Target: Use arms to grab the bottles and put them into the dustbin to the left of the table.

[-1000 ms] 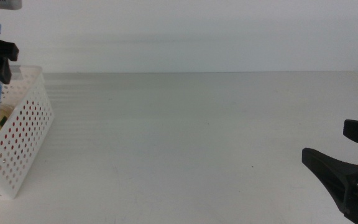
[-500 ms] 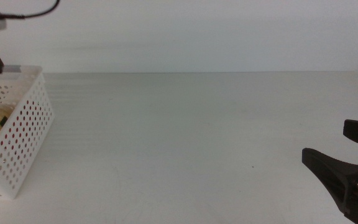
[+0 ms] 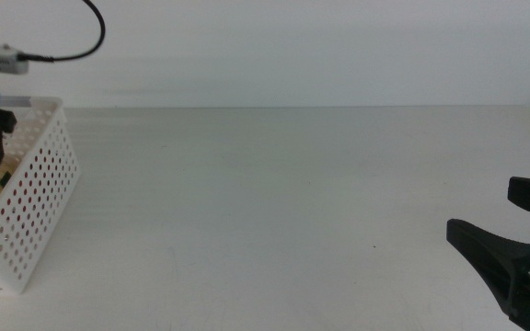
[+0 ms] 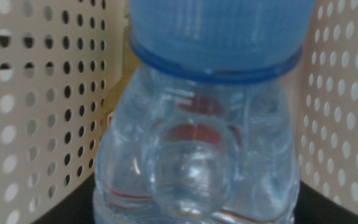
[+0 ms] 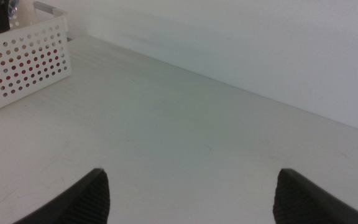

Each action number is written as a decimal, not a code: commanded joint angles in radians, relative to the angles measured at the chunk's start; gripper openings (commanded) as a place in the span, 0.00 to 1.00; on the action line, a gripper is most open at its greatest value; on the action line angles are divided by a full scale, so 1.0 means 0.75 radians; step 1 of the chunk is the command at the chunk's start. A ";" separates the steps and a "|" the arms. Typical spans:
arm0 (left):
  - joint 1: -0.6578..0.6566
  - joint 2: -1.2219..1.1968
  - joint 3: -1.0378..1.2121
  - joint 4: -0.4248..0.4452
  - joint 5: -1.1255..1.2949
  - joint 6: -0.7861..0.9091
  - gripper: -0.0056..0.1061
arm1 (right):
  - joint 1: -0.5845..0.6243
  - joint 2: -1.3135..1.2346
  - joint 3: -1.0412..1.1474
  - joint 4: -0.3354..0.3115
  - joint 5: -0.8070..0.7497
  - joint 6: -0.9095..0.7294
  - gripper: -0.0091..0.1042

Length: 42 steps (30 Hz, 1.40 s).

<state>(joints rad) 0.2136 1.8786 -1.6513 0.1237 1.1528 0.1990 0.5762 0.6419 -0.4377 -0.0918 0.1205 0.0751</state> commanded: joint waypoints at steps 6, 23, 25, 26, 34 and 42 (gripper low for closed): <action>-0.001 0.020 -0.046 -0.006 -0.018 0.076 0.01 | 0.002 -0.002 -0.040 -0.009 -0.093 -0.012 0.73; -0.001 0.044 -0.049 -0.033 0.041 0.116 0.86 | 0.002 -0.002 -0.040 -0.009 -0.093 -0.012 0.73; -0.002 0.044 -0.067 -0.031 0.084 0.130 0.86 | 0.002 -0.002 -0.040 -0.009 -0.093 -0.012 0.73; -0.002 0.043 -0.085 -0.028 0.110 0.130 0.86 | 0.002 -0.002 -0.040 -0.009 -0.093 -0.012 0.73; -0.002 -0.085 -0.194 -0.165 0.204 0.056 0.86 | 0.002 -0.002 -0.040 -0.009 -0.093 -0.012 0.73; -0.057 -0.354 -0.181 -0.462 0.064 0.160 0.86 | 0.002 -0.002 -0.040 -0.009 -0.093 -0.012 0.73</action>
<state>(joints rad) 0.1884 1.6986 -1.7634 -0.1689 1.2392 0.3028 0.5762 0.6419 -0.4377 -0.0918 0.1205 0.0751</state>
